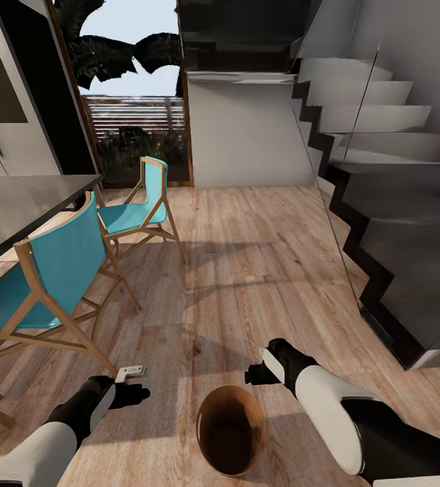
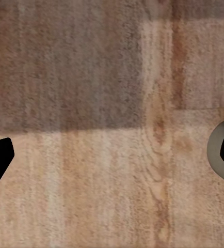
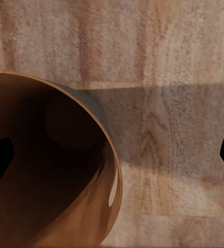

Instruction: Put the three can of soda from the living room inside the tash can in the kitchen.

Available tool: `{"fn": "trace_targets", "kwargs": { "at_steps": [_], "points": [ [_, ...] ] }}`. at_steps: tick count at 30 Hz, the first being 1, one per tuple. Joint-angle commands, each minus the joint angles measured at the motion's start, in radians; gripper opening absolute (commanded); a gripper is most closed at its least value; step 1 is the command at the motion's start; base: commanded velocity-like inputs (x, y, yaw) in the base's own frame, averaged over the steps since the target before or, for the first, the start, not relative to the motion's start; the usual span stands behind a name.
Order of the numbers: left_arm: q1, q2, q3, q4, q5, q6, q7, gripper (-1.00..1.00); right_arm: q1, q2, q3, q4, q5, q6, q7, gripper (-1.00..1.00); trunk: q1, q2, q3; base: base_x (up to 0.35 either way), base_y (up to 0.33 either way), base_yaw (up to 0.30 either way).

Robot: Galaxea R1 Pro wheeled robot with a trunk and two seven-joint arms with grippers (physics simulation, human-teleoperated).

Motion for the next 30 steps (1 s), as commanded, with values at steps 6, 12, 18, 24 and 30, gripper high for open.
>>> {"fn": "trace_targets", "kwargs": {
  "at_steps": [6, 12, 18, 24, 30],
  "points": [
    [0.034, 0.000, 0.003, -0.034, 0.004, -0.034, -0.007, 1.00, 0.034, -0.034, 0.000, -0.034, -0.003, -0.034, 0.004, 1.00, 0.000, 0.000, 0.000, 0.000, 0.000, 0.000],
    [0.152, 0.000, 0.003, -0.046, 0.005, -0.069, -0.007, 1.00, 0.053, -0.050, -0.001, -0.057, -0.003, -0.046, 0.005, 1.00, 0.000, 0.000, 0.000, 0.000, 0.000, 0.000],
    [0.158, 0.000, 0.003, -0.048, 0.005, -0.072, -0.008, 1.00, 0.057, -0.052, -0.001, -0.059, -0.004, -0.049, 0.004, 1.00, 0.000, 0.000, 0.000, 0.000, 0.000, 0.000],
    [0.159, 0.000, 0.003, -0.049, 0.005, -0.073, -0.008, 1.00, 0.063, -0.052, -0.001, -0.055, -0.007, -0.049, 0.009, 1.00, 0.000, 0.000, 0.000, 0.000, 0.000, 0.000],
    [0.159, 0.000, 0.003, -0.047, 0.005, -0.073, -0.007, 1.00, 0.072, -0.050, 0.000, -0.055, -0.008, -0.049, 0.011, 1.00, 0.000, 0.000, 0.000, 0.000, 0.000, 0.000]
  ]
}}
